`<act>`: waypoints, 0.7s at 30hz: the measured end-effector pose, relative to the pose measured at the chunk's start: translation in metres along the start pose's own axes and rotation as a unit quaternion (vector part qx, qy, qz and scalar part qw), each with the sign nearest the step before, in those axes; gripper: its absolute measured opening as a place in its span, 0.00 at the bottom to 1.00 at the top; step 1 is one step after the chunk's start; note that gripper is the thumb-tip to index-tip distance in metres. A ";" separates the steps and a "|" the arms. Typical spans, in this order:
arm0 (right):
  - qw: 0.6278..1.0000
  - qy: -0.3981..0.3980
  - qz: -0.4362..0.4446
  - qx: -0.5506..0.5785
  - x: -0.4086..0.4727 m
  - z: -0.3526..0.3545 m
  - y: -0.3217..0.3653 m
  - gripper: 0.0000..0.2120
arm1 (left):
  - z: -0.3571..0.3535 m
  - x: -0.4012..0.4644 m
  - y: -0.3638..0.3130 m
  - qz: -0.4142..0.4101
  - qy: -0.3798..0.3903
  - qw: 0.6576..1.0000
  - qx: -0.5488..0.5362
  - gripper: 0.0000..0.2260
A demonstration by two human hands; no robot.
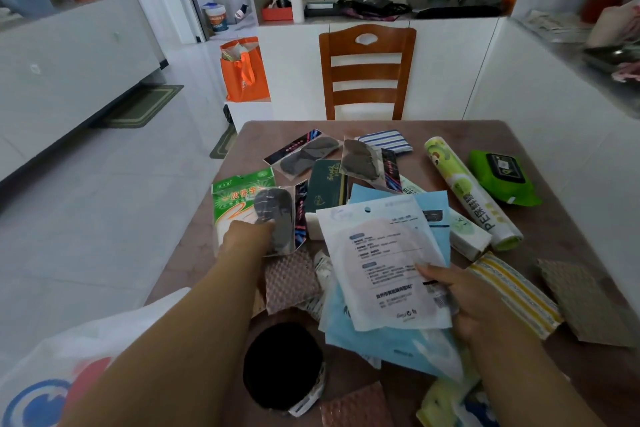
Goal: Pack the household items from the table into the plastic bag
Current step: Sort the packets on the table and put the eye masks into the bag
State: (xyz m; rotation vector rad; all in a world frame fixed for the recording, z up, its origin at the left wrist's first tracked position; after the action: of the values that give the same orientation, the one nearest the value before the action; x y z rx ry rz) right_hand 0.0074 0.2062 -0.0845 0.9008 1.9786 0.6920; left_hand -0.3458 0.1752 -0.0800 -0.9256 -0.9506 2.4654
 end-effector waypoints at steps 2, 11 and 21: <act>1.000 -0.005 -0.001 0.000 0.007 0.002 -0.003 0.17 | -0.010 0.026 0.010 -0.001 -0.012 0.995 0.099 0.35; 1.000 -0.022 -0.001 -0.021 0.011 0.012 -0.008 0.19 | 0.005 -0.012 -0.018 -0.034 -0.091 0.988 -0.117 0.17; 0.992 -0.101 -0.035 -0.073 0.004 0.037 -0.026 0.11 | -0.046 -0.140 -0.057 -0.150 0.148 0.968 -0.134 0.09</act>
State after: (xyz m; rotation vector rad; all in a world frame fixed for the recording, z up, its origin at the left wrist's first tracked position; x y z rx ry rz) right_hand 0.0291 0.1993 -0.1239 0.7786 1.7476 0.6687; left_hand -0.2079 0.1657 -0.0038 -1.1042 -1.2317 1.9156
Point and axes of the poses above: each hand's wrist, its own x-axis towards the middle knuckle, its own z-axis out of the back of the hand, y = z × x, the point moved 10 cm from there along x, towards the middle knuckle, and after that the axes turned 1 degree about y, right-handed, at the moved point
